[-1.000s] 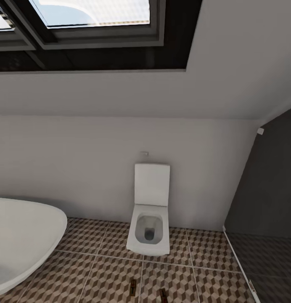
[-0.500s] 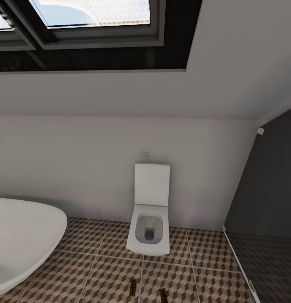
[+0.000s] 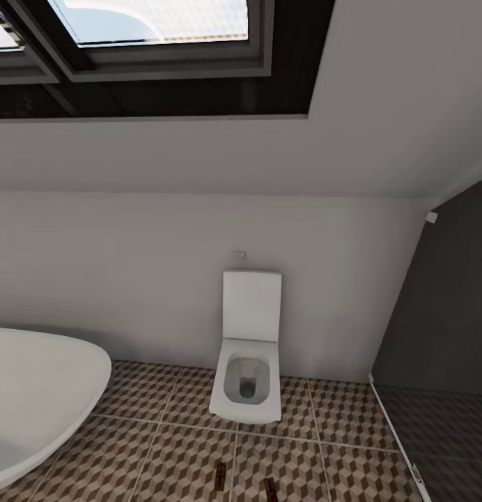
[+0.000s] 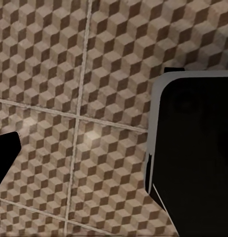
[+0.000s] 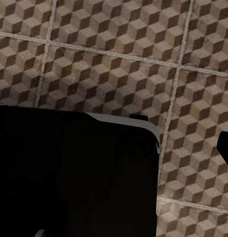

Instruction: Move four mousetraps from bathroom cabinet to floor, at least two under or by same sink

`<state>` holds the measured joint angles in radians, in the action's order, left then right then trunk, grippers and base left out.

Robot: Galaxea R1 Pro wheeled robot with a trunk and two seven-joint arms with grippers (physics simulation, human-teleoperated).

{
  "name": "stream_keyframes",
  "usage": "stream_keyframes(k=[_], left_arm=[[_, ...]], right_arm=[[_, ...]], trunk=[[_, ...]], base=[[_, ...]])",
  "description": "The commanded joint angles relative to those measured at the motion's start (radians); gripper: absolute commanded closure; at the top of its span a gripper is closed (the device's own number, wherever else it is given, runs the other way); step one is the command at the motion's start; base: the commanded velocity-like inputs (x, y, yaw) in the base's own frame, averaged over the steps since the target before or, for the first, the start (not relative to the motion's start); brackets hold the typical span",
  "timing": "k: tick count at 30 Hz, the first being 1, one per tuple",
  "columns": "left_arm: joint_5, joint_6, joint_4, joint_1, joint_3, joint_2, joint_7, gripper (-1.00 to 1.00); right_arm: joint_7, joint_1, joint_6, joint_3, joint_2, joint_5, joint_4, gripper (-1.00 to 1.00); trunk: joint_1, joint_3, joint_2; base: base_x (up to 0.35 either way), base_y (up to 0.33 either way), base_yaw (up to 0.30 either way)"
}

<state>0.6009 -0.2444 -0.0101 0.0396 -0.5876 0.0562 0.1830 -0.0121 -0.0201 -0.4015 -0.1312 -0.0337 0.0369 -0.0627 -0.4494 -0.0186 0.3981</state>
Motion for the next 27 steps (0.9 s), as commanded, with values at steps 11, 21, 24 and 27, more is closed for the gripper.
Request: stream_keyframes(k=[11,21,24,27], left_arm=[[0.005,-0.002,0.018,0.0,-0.008,0.002,0.004,-1.0],[0.005,-0.003,0.019,0.0,-0.008,0.002,0.004,-1.0],[0.005,-0.003,0.019,0.0,-0.008,0.002,0.004,-1.0],[0.005,-0.003,0.019,0.0,-0.008,0.002,0.004,-1.0]], right_arm=[[-0.002,-0.001,-0.002,-0.007,0.001,0.003,0.001,-1.0],[-0.002,-0.001,-0.003,-0.005,-0.001,0.004,0.001,-1.0],[-0.001,-0.001,-0.003,-0.005,-0.001,0.005,0.001,-1.0],[-0.001,0.0,-0.003,-0.005,-0.001,0.005,0.001,-1.0]], trunk=[[-0.001,-0.002,0.002],[-0.001,-0.002,0.002],[-0.001,-0.002,0.002],[-0.001,-0.002,0.002]], base=[[0.0,0.0,0.0],[0.0,0.0,0.0],[0.0,0.0,0.0],[0.0,0.0,0.0]])
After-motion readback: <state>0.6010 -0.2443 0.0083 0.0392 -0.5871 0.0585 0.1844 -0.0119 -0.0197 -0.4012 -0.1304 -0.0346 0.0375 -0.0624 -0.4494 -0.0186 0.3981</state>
